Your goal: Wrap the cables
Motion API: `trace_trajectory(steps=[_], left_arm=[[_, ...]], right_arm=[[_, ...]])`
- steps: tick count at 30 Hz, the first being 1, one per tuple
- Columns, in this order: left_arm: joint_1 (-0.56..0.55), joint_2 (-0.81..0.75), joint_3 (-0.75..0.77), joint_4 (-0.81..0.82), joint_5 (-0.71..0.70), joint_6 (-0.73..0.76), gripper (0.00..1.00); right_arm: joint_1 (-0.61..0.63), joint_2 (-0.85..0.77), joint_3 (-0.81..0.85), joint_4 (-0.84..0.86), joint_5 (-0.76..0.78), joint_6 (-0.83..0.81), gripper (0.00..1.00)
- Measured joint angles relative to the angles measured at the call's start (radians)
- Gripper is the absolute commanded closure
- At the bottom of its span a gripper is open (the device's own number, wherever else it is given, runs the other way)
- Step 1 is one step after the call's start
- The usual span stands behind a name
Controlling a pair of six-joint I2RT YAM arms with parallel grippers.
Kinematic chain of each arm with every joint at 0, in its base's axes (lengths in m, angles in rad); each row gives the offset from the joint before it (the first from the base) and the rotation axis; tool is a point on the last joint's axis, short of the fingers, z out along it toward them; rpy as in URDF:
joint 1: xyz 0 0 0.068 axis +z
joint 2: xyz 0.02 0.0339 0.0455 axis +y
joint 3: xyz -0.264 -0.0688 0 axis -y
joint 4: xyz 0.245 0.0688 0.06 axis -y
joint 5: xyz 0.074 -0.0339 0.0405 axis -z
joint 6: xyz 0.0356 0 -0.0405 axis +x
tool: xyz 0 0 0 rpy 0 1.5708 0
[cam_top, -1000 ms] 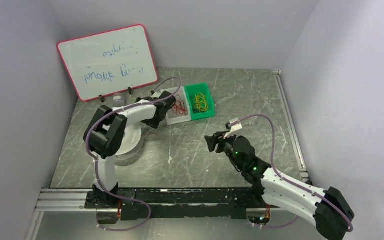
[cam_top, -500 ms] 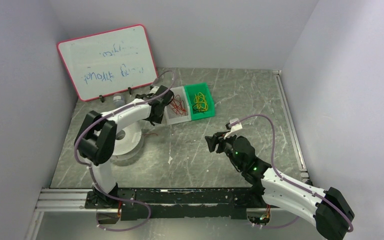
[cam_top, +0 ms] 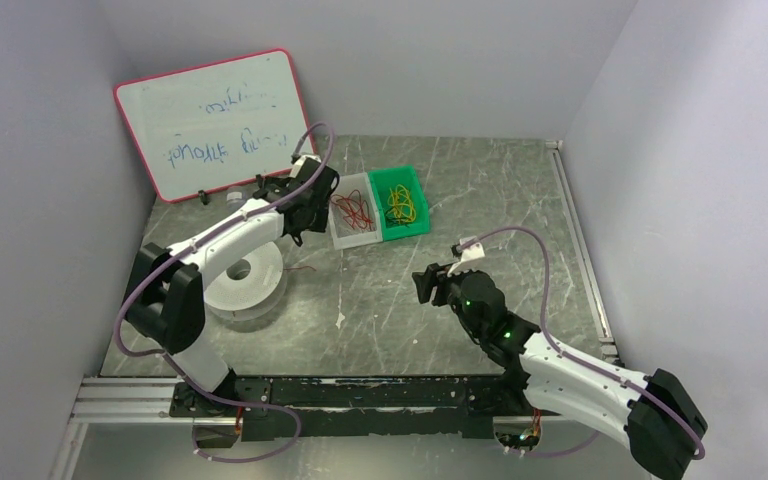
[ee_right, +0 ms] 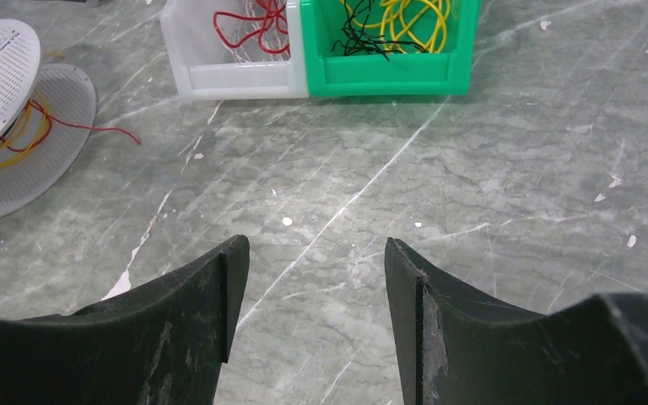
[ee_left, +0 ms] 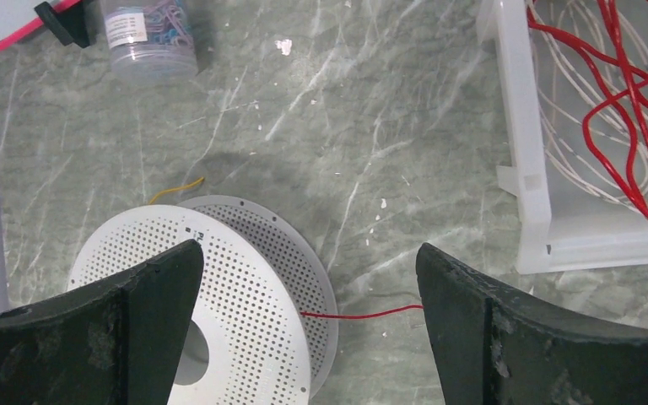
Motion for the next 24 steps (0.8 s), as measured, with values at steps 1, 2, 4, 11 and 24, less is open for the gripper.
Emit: trace_trajectory(steps=[1, 2, 4, 11, 24], left_arm=[[0.000, 0.000, 0.000, 0.000, 0.008, 0.000, 0.01], [0.000, 0.000, 0.000, 0.000, 0.016, -0.001, 0.03], [0.000, -0.005, 0.001, -0.005, 0.046, -0.005, 0.03], [-0.002, -0.181, -0.009, 0.054, 0.241, -0.016, 0.00], [-0.006, -0.422, -0.062, 0.130, 0.399, -0.020, 0.01]], right_arm=[[0.000, 0.000, 0.003, -0.005, 0.003, 0.003, 0.36], [0.000, 0.000, 0.006, -0.010, 0.007, 0.008, 0.35], [0.000, 0.000, 0.011, -0.020, 0.018, 0.021, 0.34], [0.000, 0.041, 0.068, -0.078, 0.020, 0.079, 0.29], [0.000, 0.162, 0.223, -0.218, -0.036, 0.104, 0.11]])
